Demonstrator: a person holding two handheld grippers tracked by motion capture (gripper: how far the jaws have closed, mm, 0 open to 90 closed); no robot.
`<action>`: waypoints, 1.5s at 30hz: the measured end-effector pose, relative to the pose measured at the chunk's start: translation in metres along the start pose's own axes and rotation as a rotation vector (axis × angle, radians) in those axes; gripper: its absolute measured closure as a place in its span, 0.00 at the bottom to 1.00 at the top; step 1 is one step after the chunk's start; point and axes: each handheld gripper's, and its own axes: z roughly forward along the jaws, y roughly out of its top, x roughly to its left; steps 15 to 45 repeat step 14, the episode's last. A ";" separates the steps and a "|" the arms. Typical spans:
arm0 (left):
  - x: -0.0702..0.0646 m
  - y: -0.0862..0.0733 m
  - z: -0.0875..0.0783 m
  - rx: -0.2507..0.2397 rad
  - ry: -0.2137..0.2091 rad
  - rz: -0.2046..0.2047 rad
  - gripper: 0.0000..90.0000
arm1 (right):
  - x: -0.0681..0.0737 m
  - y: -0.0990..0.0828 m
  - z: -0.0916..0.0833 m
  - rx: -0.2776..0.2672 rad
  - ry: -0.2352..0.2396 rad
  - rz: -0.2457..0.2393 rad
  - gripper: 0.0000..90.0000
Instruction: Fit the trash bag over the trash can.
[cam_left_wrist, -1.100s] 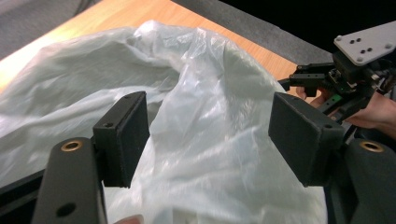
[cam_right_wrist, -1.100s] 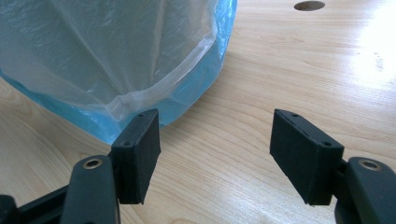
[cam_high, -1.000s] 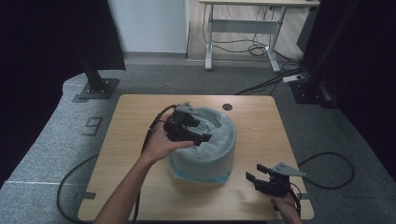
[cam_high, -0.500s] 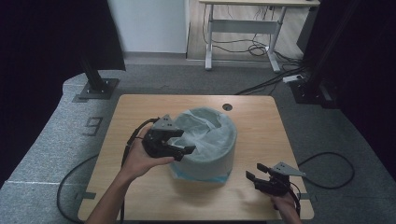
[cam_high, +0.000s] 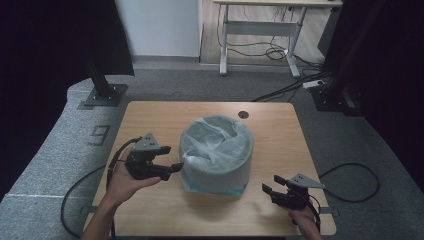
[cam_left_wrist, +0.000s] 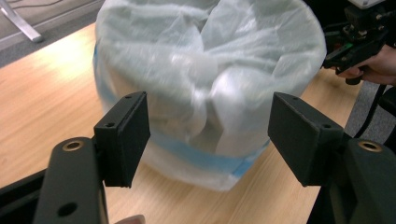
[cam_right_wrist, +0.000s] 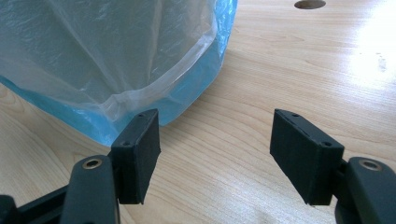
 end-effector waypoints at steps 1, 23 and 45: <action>0.002 -0.004 -0.001 -0.002 -0.006 -0.010 0.33 | 0.000 0.000 0.000 0.001 0.000 0.000 0.36; 0.021 -0.027 -0.005 -0.010 0.018 -0.076 0.33 | 0.001 0.001 0.002 0.005 0.000 -0.005 0.36; 0.021 -0.027 -0.005 -0.010 0.018 -0.076 0.33 | 0.001 0.001 0.002 0.005 0.000 -0.005 0.36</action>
